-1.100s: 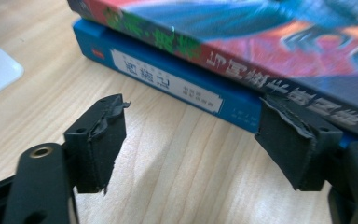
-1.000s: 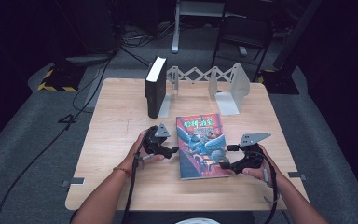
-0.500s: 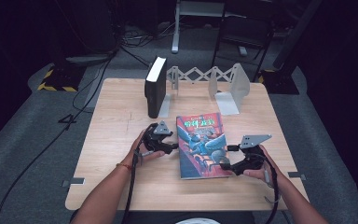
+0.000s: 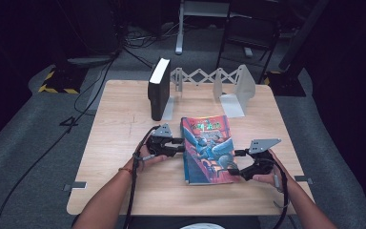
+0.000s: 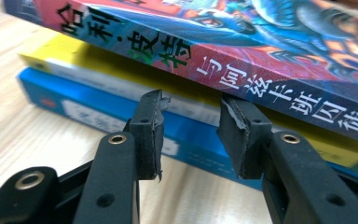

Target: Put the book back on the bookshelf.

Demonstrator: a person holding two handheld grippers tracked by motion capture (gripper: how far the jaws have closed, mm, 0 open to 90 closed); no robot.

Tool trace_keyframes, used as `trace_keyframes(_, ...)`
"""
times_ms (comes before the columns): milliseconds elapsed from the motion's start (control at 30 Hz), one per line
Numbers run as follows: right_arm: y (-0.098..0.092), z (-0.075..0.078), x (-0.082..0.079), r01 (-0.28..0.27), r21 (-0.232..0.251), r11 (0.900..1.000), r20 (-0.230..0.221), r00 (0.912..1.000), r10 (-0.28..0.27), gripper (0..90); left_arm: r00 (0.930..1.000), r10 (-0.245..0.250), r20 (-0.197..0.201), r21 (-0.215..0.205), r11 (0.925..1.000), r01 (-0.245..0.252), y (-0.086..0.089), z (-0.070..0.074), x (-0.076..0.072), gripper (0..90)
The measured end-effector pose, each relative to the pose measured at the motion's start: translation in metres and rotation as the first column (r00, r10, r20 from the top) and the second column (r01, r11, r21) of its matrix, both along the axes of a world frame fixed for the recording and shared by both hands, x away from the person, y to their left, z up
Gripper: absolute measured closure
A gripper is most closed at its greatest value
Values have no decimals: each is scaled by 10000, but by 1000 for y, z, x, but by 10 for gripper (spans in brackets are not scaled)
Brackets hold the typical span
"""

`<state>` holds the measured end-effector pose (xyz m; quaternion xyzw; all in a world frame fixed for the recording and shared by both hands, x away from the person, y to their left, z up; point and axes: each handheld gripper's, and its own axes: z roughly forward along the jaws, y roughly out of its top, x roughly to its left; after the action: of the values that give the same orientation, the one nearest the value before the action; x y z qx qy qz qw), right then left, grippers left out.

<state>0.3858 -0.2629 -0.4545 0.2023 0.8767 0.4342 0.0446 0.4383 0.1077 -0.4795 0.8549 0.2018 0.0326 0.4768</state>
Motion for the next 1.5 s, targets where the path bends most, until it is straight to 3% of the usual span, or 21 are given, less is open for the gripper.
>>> trace_keyframes(33,0,0,0,4,41,10000,3,10000,-4,214,9997,-213,-106,110,9997,214,-1,-1,0,556)
trace_keyframes(67,0,0,0,4,41,10000,3,10000,-4,214,9997,-213,-106,110,9997,214,-1,-1,0,552)
trace_keyframes(200,-2,-1,0,-89,95,9999,-6,10000,89,236,9948,-981,-284,575,9934,996,-7,-4,-3,533)
trace_keyframes(367,-6,0,-5,-168,120,9998,-29,9999,168,282,9913,-1247,-432,791,9886,1278,-9,-4,-9,471)
trace_keyframes(533,-4,0,-11,-240,41,9997,40,9997,240,286,9962,-773,-409,1137,9902,815,-3,-8,-18,376)
trace_keyframes(767,1,2,-18,-190,-180,9997,254,9995,194,285,9981,-503,-368,1076,9927,540,5,-7,-26,332)
trace_keyframes(933,2,3,-24,-175,-252,9995,423,9989,186,285,9998,-173,48,1148,9932,167,9,-4,-28,299)
trace_keyframes(1033,3,3,-25,-144,-232,9996,452,9989,154,286,9986,514,-146,853,9951,-500,16,-5,-23,270)
trace_keyframes(1067,3,3,-25,-124,-203,9997,432,9990,132,286,9967,646,-500,416,9972,-625,22,-5,-20,264)
trace_keyframes(1167,4,2,-25,-92,-171,9998,397,9992,99,285,9947,690,-760,-228,9972,-709,23,0,-20,252)
trace_keyframes(1233,4,1,-25,-74,-192,9998,425,9991,83,285,9941,608,-900,-235,9977,-631,19,2,-20,236)
trace_keyframes(1300,5,2,-26,-101,-230,9997,540,9985,113,285,9887,763,-1288,-305,9963,-809,12,4,-19,143)
trace_keyframes(1333,5,2,-26,-96,-239,9997,562,9984,109,285,9843,1074,-1400,-312,9931,-1128,11,5,-18,145)
trace_keyframes(1467,6,2,-26,-141,-318,9994,638,9978,161,286,9766,1293,-1719,-206,9907,-1348,8,7,-13,159)
trace_keyframes(1500,6,3,-26,-156,-326,9993,639,9978,176,287,9705,1356,-1994,-187,9897,-1421,4,6,-10,152)
